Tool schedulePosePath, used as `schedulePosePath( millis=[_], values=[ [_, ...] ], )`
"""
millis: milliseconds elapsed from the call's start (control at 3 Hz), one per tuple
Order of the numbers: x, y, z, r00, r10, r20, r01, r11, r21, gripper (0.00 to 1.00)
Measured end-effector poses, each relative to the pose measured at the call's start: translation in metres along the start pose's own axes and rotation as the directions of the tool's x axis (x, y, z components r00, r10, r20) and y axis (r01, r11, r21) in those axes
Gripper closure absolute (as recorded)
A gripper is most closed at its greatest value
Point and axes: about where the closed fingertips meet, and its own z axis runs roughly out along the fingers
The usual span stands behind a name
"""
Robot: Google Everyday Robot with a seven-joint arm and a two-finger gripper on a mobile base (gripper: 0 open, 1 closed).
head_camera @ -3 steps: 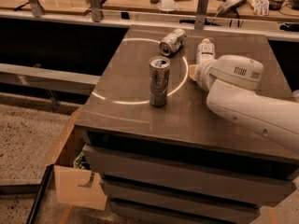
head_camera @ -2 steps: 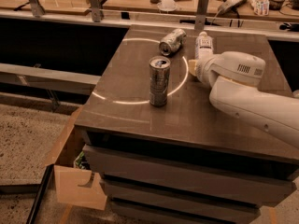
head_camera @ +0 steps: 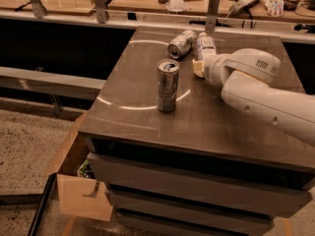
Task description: Move blue plastic bottle near 7up can
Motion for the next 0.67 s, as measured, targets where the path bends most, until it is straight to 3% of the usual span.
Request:
schedulePosePath(
  millis=[333, 667],
  values=[
    [0.0078, 0.0031, 0.015, 0.999, -0.004, -0.04, 0.004, 1.0, -0.008, 0.82],
    [0.0029, 0.0027, 0.0129, 0.999, -0.004, -0.04, 0.004, 1.0, -0.008, 0.59]
  ],
)
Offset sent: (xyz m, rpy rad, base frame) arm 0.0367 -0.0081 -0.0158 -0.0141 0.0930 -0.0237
